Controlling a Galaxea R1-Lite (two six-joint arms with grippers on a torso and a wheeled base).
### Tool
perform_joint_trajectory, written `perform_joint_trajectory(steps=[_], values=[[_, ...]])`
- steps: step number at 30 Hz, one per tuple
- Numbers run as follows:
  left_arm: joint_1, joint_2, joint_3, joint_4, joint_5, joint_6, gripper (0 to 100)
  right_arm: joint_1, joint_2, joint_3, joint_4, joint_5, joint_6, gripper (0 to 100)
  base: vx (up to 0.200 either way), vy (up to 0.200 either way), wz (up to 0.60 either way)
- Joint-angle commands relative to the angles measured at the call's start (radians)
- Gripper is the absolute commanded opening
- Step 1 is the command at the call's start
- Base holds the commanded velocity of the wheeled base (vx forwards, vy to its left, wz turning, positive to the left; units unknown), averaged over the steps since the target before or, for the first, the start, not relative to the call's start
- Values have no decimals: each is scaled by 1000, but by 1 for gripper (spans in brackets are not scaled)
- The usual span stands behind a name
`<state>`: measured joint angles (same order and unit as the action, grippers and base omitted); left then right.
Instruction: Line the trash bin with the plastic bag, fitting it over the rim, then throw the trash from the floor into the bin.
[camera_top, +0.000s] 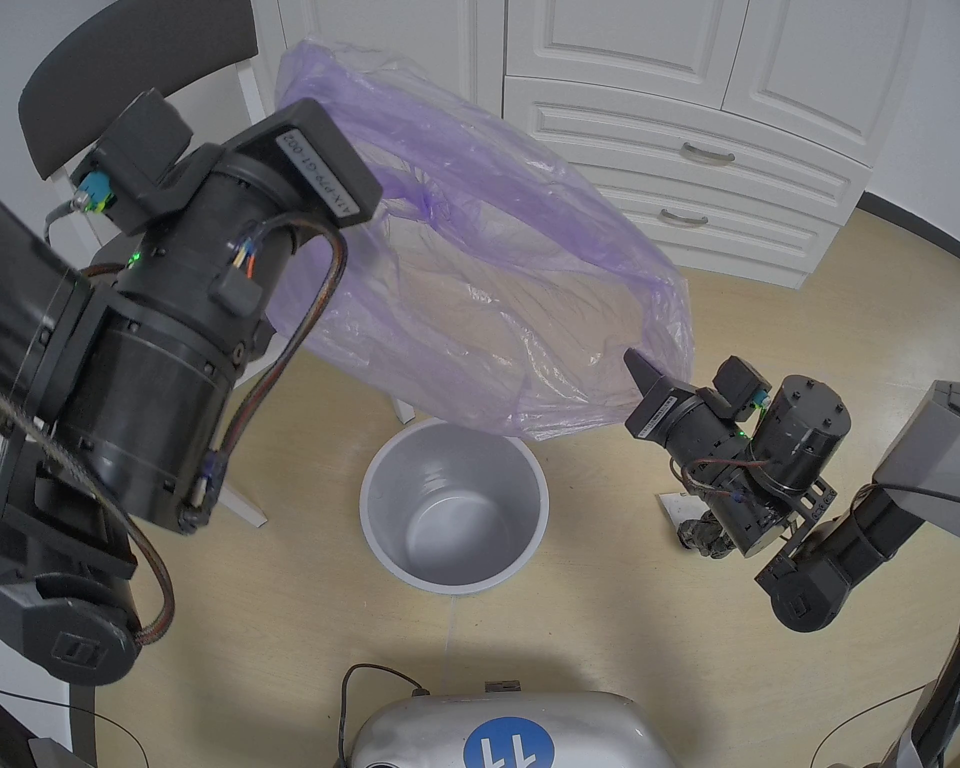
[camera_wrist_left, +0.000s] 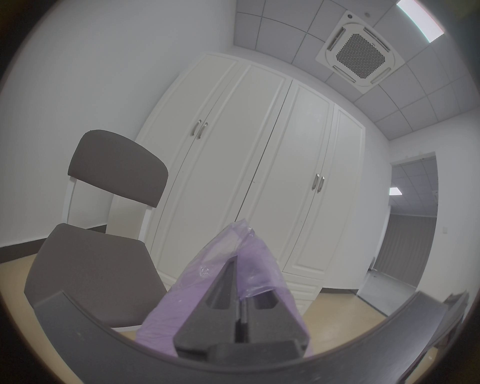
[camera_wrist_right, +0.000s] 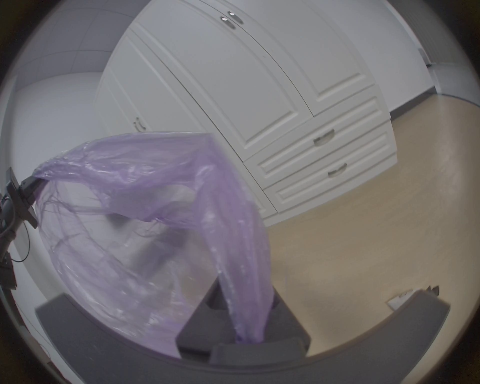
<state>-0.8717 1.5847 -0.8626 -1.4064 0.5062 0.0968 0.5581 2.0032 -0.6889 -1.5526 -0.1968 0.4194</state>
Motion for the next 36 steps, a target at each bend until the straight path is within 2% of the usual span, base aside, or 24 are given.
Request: perform_joint_trajectory(steps=[1, 4, 7, 10, 11, 12, 18, 19, 23, 24, 25, 27, 29, 30, 36], values=[[16, 6, 42, 1, -3, 18, 0, 8, -92, 26, -18, -12, -53, 0, 0, 0, 0], [30, 6, 89, 9, -14, 40, 0, 9, -153, 51, -18, -23, -123, 0, 0, 0, 0], [49, 9, 171, 12, -81, 47, 0, 26, -233, 91, -18, -29, -197, 0, 0, 0, 0], [72, 18, 258, 10, -153, 75, 0, 46, -314, 101, 71, -49, -221, 0, 0, 0, 0], [72, 18, 258, 10, -153, 75, 0, 46, -314, 101, 71, -49, -221, 0, 0, 0, 0], [89, 24, 306, 10, -181, 96, 0, 72, -382, 97, 157, -72, -221, 0, 0, 0, 0], [92, 37, 343, 14, -186, 100, 0, 149, -543, 104, 397, -113, -228, 0, 0, 0, 0], [94, 43, 355, 14, -186, 101, 0, 187, -610, 108, 497, -127, -231, 0, 0, 0, 0], [103, 41, 401, 12, -210, 104, 0, 237, -713, 123, 663, -131, -258, 0, 0, 0, 0], [117, 40, 442, 4, -245, 126, 0, 249, -745, 140, 720, -131, -292, 0, 0, 0, 0], [122, 38, 455, 3, -255, 135, 0, 249, -751, 147, 727, -131, -303, 0, 0, 0, 0], [148, 26, 502, -2, -298, 176, 0, 250, -782, 193, 755, -128, -376, 0, 0, 0, 0], [155, 21, 511, -2, -305, 187, 0, 250, -791, 212, 758, -125, -404, 0, 0, 0, 0], [168, 3, 522, -2, -310, 202, 0, 249, -811, 256, 761, -122, -468, 0, 0, 0, 0], [207, -15, 527, 0, -311, 227, 0, 247, -851, 339, 764, -130, -620, 0, 0, 0, 0]])
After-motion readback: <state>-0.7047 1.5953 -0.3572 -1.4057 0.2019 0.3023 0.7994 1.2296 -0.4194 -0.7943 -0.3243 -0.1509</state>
